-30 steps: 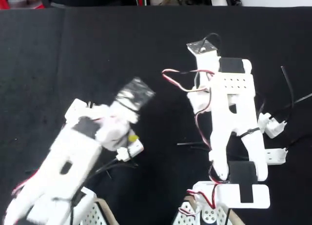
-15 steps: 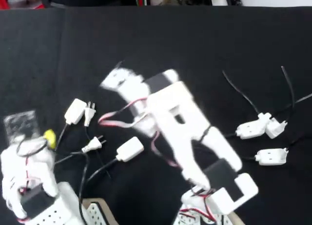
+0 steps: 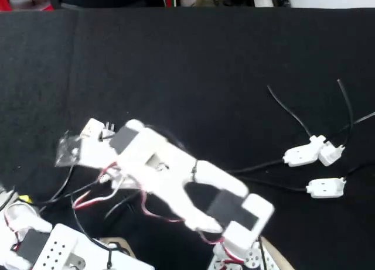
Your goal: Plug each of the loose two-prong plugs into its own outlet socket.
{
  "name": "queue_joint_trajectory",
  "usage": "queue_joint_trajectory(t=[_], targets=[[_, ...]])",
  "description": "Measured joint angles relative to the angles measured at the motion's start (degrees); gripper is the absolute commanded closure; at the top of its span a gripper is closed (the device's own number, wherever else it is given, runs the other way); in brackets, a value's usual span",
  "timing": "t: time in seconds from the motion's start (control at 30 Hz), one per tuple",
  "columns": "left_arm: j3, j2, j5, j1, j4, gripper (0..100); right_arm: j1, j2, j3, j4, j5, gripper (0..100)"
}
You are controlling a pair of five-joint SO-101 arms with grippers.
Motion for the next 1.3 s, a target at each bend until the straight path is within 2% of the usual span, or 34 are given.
queue_joint_trajectory(t=[0.4,0.5,0.63,0.7,0.97,1.13,1.3], targets=[[0.0,-0.2,0.0,-1.4,4.7,73,-5.2,21.4,-19.8,2.5,1.6,54.6],[0.0,-0.2,0.0,-1.4,4.9,73,-5.7,25.0,-23.7,2.5,1.6,64.6],[0.0,-0.2,-2.5,-1.4,5.8,73,-4.0,28.3,-27.6,4.5,1.6,89.7],[0.0,-0.2,-4.0,-1.4,6.6,73,-2.9,28.7,-29.5,6.9,1.6,96.4],[0.0,-0.2,-4.7,-1.4,6.7,73,-0.7,28.7,-36.9,16.7,0.9,96.3],[0.0,-0.2,-4.7,-1.4,6.7,73,4.8,27.1,-41.7,21.6,-0.9,96.3],[0.0,-0.2,-4.7,-1.6,6.7,73,11.3,17.1,-42.2,25.1,-0.9,96.3]])
